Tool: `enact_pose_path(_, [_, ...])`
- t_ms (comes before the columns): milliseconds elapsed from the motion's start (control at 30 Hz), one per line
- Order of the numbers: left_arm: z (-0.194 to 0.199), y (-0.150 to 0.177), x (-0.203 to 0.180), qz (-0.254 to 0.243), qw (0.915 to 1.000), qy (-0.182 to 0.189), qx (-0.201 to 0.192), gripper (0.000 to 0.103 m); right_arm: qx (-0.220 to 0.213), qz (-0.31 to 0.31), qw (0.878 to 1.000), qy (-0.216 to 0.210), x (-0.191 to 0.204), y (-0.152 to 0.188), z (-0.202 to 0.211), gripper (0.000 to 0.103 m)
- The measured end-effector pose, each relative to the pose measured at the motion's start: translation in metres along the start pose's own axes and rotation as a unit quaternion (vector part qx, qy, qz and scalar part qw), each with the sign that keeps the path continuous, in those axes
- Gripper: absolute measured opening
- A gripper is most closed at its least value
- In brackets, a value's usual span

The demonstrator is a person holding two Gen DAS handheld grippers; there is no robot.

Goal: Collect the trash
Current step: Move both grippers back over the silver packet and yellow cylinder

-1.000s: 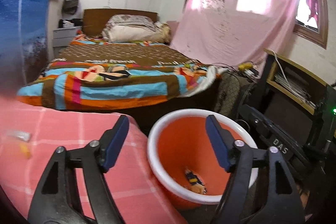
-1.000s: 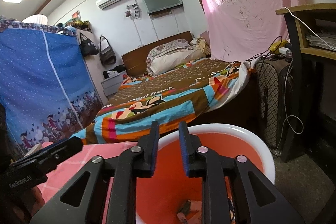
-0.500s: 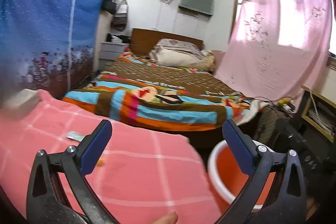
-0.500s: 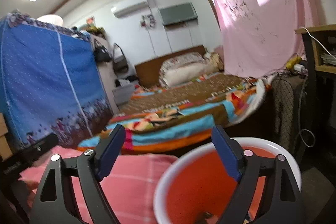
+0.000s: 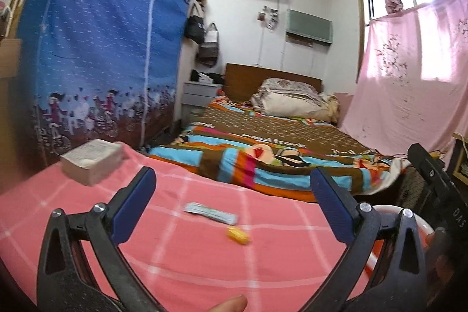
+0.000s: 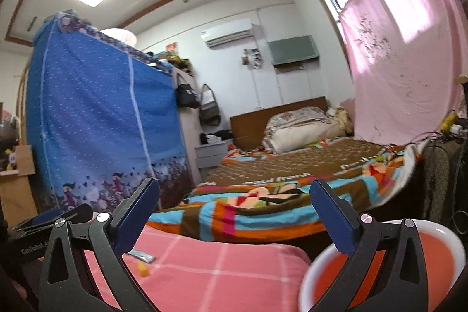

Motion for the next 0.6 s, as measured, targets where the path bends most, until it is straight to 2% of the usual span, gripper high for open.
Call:
enact_pose_path(200, [0.005,0.008,0.037,-0.01,0.9993,-0.033,-0.012,0.103,0.0,0.028,0.999,-0.036,0.041,0.019,-0.012,0.103])
enact_pose_path(433, [0.009,0.018,0.059,-0.039,0.9969,-0.063,-0.027,0.103,0.02,0.074,0.995,-0.057,0.069,0.044,-0.027,0.103])
enact_pose_path(600, [0.002,0.025,0.073,-0.024,0.9972,-0.07,-0.007,0.103,0.056,0.109,0.991,-0.051,0.077,0.066,-0.043,0.103])
Point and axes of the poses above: each gripper's, at about its wrist camera, not at the fingertips, and z roughly against the way its jaws point, x to its left, y to its underside, the point moved 7 cm from there along -z, roughly the way its jaws point, and after that the axes turned 14 degrees about -z, right-handed, at the moved point
